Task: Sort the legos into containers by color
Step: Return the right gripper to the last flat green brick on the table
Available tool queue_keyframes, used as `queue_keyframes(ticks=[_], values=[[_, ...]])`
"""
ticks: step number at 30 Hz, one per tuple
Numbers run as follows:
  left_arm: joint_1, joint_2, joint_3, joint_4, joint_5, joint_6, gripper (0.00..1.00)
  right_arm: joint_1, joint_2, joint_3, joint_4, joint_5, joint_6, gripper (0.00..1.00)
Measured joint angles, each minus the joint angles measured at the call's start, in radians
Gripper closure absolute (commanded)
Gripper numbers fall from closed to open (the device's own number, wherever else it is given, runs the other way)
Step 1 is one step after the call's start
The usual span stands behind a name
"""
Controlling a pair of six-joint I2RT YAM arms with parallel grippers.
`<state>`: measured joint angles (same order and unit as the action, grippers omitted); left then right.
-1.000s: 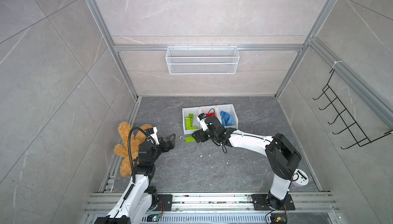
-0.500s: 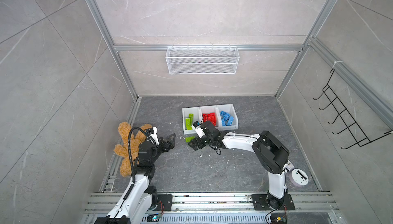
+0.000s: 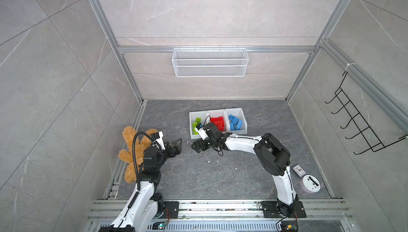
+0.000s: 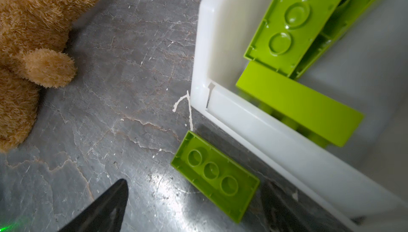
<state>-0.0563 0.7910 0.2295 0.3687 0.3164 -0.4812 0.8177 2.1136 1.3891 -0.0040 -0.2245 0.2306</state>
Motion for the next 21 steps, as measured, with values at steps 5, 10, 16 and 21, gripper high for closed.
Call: queue_keyframes(ticks=[5,10,16,21], values=[[0.000,0.000,0.000,0.000,0.000,0.003,0.00,0.000,0.014,0.018,-0.007,-0.001,0.000,0.03],[0.000,-0.001,0.000,0.000,0.000,0.003,0.00,0.000,0.035,0.041,-0.007,-0.006,0.000,0.03],[0.000,-0.005,0.000,0.000,0.000,0.006,0.00,0.000,0.056,0.056,-0.014,-0.014,0.000,0.03],[0.000,-0.005,0.000,0.000,0.000,0.006,0.00,0.003,0.057,0.056,-0.013,-0.025,0.000,0.03]])
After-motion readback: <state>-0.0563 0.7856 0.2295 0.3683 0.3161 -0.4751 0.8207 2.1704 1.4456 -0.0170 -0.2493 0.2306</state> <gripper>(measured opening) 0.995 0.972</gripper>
